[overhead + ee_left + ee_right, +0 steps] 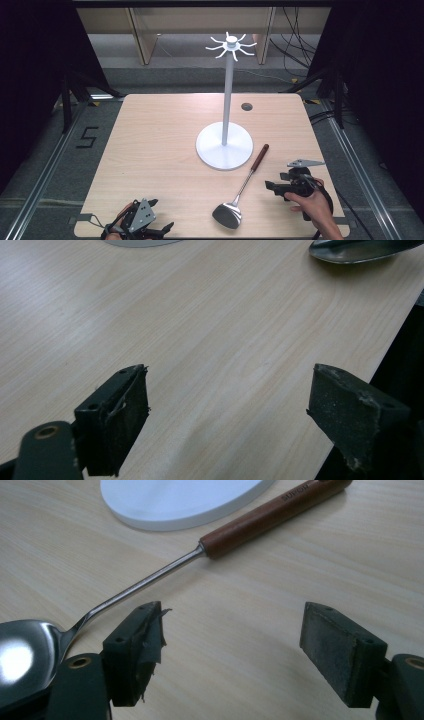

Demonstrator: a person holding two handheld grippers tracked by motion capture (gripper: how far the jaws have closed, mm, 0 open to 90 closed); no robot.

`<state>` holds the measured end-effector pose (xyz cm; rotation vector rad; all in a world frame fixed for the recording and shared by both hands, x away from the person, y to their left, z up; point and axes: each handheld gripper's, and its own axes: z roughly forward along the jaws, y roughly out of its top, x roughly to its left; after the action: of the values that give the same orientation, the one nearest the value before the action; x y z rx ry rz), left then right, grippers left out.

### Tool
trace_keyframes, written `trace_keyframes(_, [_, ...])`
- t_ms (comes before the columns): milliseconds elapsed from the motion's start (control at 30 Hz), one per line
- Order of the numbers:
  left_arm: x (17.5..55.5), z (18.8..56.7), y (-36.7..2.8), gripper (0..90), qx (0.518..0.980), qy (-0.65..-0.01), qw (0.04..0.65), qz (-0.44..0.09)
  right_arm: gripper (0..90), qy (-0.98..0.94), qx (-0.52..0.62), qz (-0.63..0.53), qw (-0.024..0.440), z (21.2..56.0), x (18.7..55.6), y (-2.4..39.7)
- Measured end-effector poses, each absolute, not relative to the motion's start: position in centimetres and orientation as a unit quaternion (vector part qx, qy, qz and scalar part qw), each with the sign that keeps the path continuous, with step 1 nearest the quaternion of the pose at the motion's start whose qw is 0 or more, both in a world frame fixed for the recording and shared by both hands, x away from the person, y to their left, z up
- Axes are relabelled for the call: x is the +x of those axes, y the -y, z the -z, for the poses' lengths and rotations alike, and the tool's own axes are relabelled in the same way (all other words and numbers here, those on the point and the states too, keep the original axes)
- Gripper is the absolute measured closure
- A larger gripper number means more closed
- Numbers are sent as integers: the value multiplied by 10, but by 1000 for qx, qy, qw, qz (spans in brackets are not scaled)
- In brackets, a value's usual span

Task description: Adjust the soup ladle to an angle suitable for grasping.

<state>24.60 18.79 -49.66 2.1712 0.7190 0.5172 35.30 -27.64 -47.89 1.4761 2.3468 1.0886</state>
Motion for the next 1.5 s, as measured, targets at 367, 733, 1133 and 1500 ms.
trace_keyframes(367, [245,496,-187,155,854,-285,385,-202,293,-776,511,-357,99,475,378,259])
trace_keyframes(733, [245,495,-188,155,856,-285,385,-194,299,-773,525,-335,117,467,405,236])
trace_keyframes(1133, [244,494,-187,156,856,-283,384,-199,282,-775,536,-309,130,487,427,220])
trace_keyframes(1500, [244,493,-188,155,855,-280,387,-202,292,-798,524,-268,127,492,432,213])
